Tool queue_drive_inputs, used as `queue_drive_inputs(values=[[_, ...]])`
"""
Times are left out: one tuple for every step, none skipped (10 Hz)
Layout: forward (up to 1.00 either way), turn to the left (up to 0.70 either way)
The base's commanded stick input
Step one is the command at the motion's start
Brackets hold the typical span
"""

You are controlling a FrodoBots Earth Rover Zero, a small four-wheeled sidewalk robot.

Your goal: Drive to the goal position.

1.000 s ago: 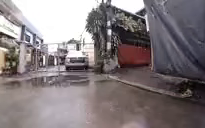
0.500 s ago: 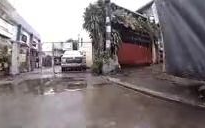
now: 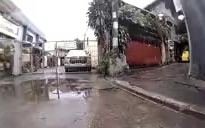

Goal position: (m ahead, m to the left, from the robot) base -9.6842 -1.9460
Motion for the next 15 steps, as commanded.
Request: queue_drive_inputs(values=[[0.26, 0.40], [0.00, 0.45], [0.00, 0.45], [0.00, 0.45], [0.00, 0.45], [0.00, 0.45], [0.00, 0.45], [0.00, 0.45], [0.00, 0.45], [0.00, 0.45], [0.00, 0.45], [0.00, 0.45], [0.00, 0.45], [0.00, 0.45], [0.00, 0.45]])
